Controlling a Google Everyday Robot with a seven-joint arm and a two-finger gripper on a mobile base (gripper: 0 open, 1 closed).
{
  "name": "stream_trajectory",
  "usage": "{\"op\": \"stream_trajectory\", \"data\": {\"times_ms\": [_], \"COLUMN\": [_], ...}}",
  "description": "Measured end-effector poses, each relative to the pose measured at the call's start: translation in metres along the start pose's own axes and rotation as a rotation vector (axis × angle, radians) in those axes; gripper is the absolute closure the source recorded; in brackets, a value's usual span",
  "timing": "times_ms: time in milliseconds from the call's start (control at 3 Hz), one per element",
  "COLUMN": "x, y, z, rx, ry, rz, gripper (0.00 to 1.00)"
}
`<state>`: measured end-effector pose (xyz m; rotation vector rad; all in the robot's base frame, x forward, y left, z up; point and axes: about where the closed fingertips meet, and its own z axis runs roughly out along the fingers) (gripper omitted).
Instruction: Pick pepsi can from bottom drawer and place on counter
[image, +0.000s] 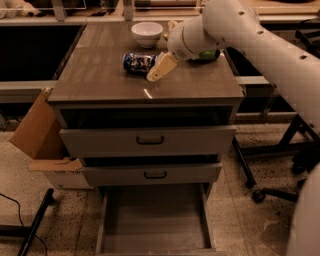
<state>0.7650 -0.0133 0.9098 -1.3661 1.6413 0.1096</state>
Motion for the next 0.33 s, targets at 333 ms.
{"op": "stream_trajectory", "data": {"times_ms": [333], "x": [-0.0096], "y": [-0.0007], "z": [-0.0331], "rx": [0.083], "ry": [-0.025], "rz": [-0.032], "gripper": [0.0]}}
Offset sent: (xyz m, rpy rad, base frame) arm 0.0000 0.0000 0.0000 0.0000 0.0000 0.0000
